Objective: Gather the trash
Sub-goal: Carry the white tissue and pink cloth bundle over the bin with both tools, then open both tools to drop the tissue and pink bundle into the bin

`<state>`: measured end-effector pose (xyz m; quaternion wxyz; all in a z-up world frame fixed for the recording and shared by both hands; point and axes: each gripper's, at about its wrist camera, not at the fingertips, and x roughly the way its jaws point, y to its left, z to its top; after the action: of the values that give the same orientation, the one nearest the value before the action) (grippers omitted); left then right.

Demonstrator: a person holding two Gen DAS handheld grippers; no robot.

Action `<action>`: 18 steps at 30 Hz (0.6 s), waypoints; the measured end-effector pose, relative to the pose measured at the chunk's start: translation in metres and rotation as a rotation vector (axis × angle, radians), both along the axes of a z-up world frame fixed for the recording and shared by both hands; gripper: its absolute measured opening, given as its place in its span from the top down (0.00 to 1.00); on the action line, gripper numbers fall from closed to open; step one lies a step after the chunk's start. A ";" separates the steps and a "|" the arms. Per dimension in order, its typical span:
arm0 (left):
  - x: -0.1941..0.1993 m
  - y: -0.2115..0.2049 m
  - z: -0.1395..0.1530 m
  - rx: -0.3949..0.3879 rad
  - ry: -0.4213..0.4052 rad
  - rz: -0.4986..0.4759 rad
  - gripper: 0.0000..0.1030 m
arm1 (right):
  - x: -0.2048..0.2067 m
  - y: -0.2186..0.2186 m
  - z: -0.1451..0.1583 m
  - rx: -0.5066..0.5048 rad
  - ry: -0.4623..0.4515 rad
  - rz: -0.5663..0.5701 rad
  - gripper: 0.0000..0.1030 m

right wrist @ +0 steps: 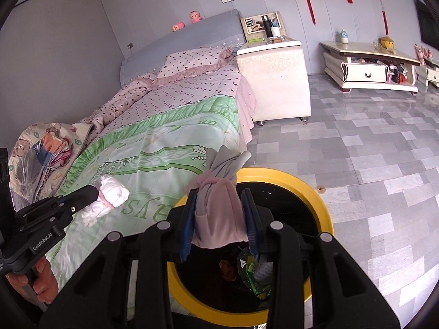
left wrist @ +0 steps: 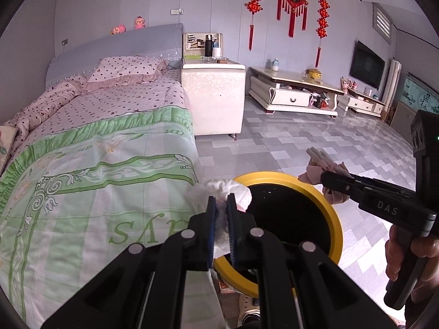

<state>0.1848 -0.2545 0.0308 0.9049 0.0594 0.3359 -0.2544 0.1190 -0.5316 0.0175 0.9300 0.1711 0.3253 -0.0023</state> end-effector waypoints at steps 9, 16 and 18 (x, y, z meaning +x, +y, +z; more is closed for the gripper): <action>0.022 -0.033 -0.036 -0.002 0.090 -0.026 0.92 | 0.029 -0.013 -0.020 0.014 0.042 -0.024 0.70; 0.030 -0.039 -0.052 -0.001 0.138 -0.026 0.92 | 0.039 -0.015 -0.033 0.024 0.057 -0.030 0.69; 0.030 -0.039 -0.054 -0.005 0.145 -0.029 0.92 | 0.040 -0.016 -0.036 0.032 0.062 -0.034 0.69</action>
<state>0.2152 -0.2936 -0.0228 0.8746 0.0435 0.3992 -0.2717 0.1587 -0.5475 -0.0182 0.9165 0.1915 0.3508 -0.0183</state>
